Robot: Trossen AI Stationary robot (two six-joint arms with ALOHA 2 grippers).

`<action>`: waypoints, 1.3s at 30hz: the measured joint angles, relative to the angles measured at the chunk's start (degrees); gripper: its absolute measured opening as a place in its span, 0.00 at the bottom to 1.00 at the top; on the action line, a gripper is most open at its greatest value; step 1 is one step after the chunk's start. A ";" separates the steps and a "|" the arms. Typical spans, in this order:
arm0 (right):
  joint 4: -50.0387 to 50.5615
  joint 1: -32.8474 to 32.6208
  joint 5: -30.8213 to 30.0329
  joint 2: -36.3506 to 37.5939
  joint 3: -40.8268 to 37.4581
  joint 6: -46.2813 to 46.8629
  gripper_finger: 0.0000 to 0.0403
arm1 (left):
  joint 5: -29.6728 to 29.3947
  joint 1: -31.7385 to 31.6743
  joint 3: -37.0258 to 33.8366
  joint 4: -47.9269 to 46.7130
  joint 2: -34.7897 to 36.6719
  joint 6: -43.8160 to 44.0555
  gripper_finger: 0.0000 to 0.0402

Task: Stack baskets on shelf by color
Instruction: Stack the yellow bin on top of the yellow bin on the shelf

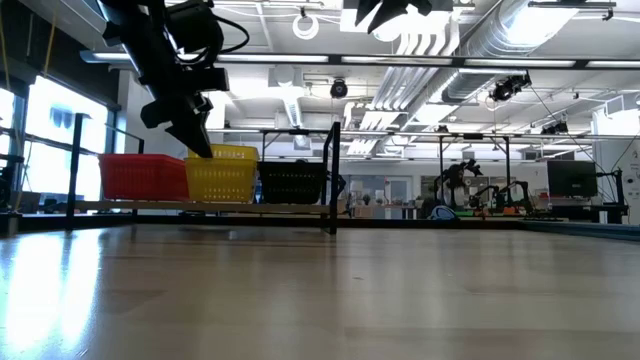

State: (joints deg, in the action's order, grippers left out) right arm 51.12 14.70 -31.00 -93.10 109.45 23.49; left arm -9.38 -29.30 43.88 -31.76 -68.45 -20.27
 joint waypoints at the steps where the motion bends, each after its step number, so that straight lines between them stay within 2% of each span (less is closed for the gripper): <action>1: 0.12 0.00 0.00 0.00 0.00 0.00 0.31 | -0.10 0.00 0.00 -0.01 -0.02 -0.01 0.03; 11: 0.13 0.00 -0.02 0.00 0.00 0.00 0.31 | -0.38 0.00 0.00 0.01 -0.02 0.12 0.17; 18: 0.13 0.00 -0.02 0.00 0.00 0.05 0.31 | -5.46 0.00 1.10 -1.53 -0.02 0.13 0.30; 22: 0.13 0.00 -0.02 0.00 0.00 0.66 0.31 | -4.96 0.00 3.28 -2.45 -0.01 0.12 0.35; 31: 0.32 0.00 -0.02 0.00 0.00 0.68 0.31 | -1.25 0.00 5.95 -6.29 0.00 1.16 0.38; 34: 0.32 0.00 -0.02 0.00 0.00 0.68 0.31 | 1.96 0.15 6.78 -4.89 0.03 2.09 0.38; 39: 0.30 0.00 -0.02 0.00 0.00 0.66 0.31 | 1.91 1.48 6.80 -2.93 -1.60 1.60 0.38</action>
State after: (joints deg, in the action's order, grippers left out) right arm 51.42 14.70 -31.03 -93.10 109.45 24.14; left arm -7.47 -27.82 50.68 -34.69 -70.05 -18.67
